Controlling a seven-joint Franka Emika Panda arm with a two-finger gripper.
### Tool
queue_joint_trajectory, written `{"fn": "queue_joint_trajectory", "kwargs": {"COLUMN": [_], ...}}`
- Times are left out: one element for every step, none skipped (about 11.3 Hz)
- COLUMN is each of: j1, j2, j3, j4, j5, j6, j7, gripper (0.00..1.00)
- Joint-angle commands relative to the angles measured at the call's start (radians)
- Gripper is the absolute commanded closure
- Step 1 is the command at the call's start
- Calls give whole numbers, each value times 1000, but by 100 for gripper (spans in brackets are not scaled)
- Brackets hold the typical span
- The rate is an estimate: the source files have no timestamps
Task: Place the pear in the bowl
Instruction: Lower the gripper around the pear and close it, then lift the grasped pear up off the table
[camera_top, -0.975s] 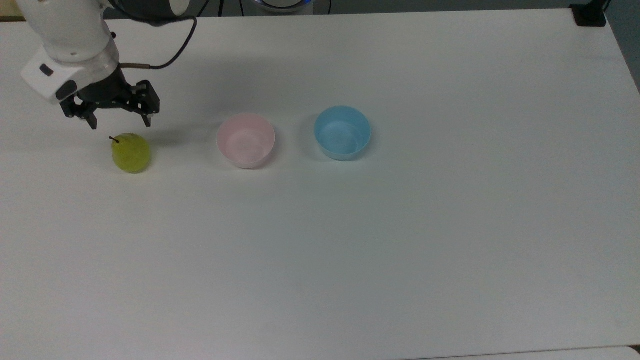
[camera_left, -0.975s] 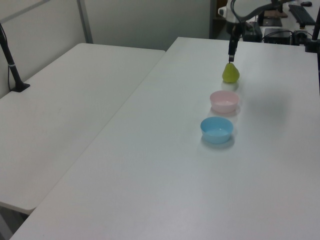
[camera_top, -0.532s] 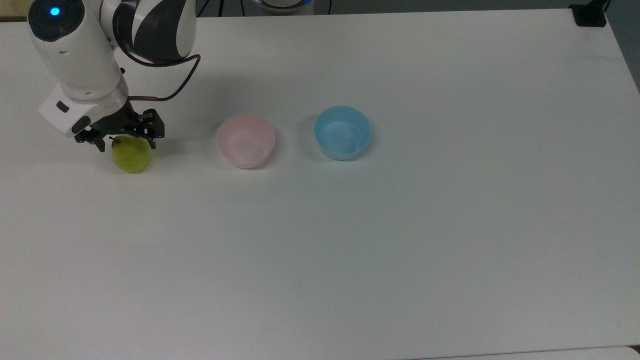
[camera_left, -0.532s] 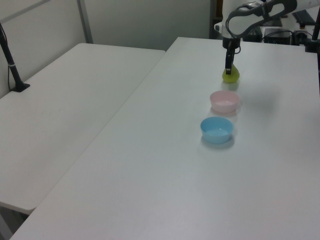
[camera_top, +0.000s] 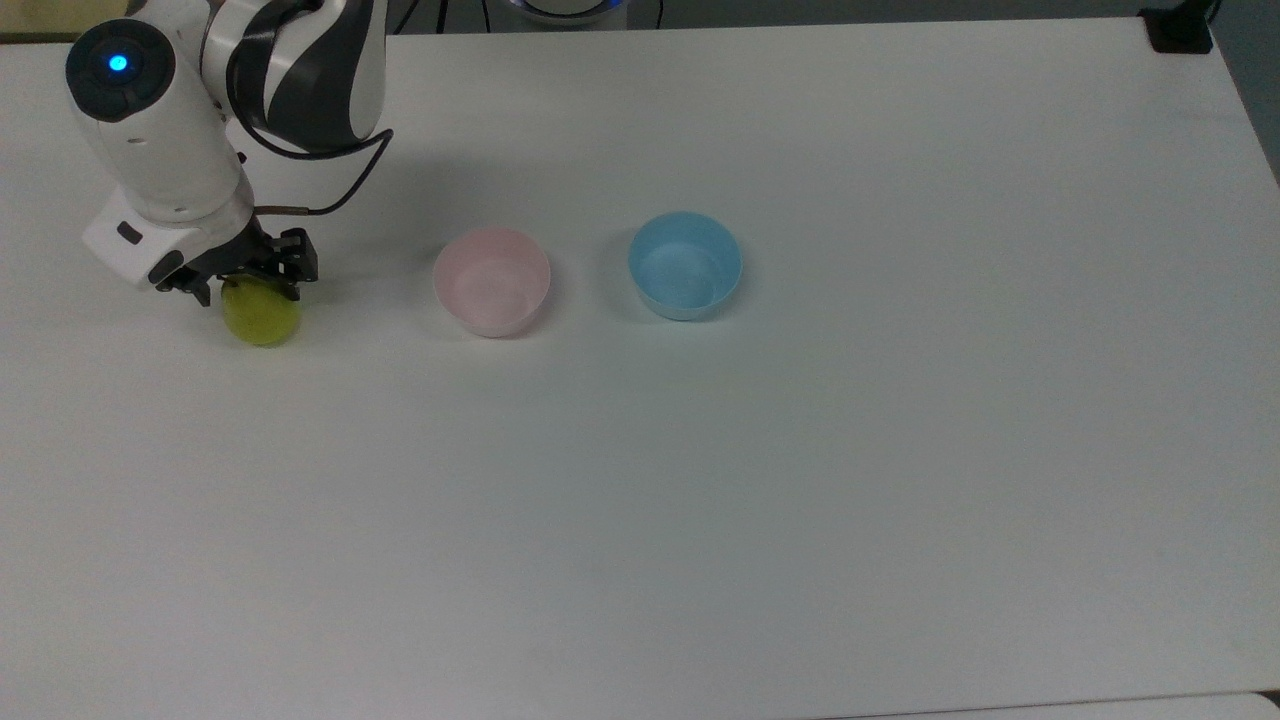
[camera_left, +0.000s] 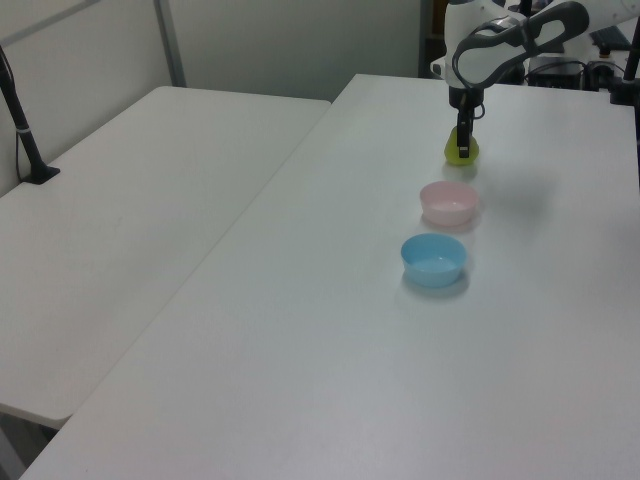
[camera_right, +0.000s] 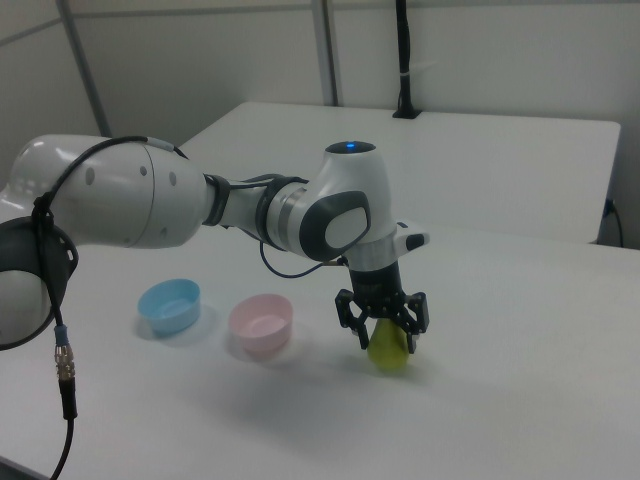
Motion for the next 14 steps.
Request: {"fn": "queue_joint_trajectory", "kwargs": {"j1": [3, 3, 3, 3, 3, 3, 3, 3, 3, 6, 7, 7, 13, 22], "j2": [-4, -4, -4, -4, -5, -11, -19, -40, -68, -96, -129, -164, -198, -229], "j3": [-3, -3, -3, -3, -3, -3, -3, -3, -3, -3, -3, -2, -2, 5], "j4": [-18, -18, -18, -18, -18, -18, -17, -15, -17, -13, -12, -12, -12, -10], "j5": [-11, -11, -11, -11, -11, -11, -11, -9, -9, -9, -8, -3, -1, 3], "j6": [41, 42, 42, 42, 42, 41, 35, 29, 20, -5, -35, -65, -100, -135], "j7": [-21, -21, -21, -21, -21, -21, -21, -20, -16, -6, -12, -9, -4, -1], "gripper": [30, 41, 53, 62, 65, 66, 66, 66, 65, 65, 65, 65, 65, 65]}}
